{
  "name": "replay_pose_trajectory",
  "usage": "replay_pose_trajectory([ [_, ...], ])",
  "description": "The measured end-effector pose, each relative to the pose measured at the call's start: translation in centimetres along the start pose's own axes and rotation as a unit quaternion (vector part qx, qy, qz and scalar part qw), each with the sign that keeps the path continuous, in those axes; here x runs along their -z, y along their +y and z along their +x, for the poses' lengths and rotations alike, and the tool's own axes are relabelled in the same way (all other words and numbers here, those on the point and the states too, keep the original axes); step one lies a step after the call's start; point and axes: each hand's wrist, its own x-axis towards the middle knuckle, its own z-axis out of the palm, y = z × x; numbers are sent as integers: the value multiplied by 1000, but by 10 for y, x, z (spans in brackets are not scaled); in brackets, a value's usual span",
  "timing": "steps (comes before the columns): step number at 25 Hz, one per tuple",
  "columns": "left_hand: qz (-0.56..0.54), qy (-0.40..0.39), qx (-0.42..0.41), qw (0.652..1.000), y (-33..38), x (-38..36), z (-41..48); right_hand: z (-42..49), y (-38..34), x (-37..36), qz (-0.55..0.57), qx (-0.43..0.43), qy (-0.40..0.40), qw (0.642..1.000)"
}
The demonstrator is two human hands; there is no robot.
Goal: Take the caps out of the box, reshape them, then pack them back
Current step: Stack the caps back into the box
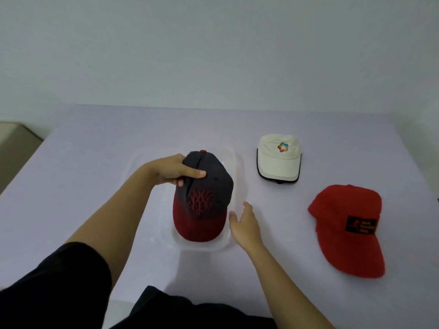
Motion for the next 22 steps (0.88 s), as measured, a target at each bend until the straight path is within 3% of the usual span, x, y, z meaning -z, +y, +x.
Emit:
replay_pose_trajectory([
  [8,52,-43,82,994,-46,-14,58,-9,6,-25,-112,23,72,991],
  [14,162,52,106,980,-48,-23,52,1,9,-30,-151,40,92,983],
  [17,289,125,98,944,-34,-34,46,-2,16,-16,-120,44,49,991],
  [19,319,213,43,923,-15,-42,40,-4,17,2,-60,57,46,996],
  [22,227,291,-112,923,32,-76,36,-1,27,46,3,84,119,989],
])
